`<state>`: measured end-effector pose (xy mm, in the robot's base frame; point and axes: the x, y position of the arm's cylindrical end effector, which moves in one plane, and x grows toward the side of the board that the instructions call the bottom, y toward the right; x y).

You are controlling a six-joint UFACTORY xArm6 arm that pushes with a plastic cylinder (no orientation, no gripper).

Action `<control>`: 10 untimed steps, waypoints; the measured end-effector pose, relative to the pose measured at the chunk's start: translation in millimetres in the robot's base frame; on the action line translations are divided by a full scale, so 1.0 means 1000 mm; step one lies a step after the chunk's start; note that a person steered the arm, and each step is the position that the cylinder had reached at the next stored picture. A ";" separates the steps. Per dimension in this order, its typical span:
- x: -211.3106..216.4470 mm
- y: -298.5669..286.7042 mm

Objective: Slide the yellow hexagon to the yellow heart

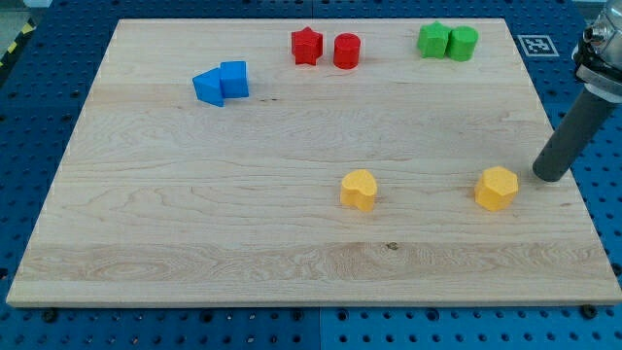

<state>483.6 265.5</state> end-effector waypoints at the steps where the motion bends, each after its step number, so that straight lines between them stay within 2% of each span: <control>1: 0.017 0.000; 4: 0.024 -0.005; 6: 0.027 -0.030; 10: 0.030 -0.119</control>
<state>513.4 146.8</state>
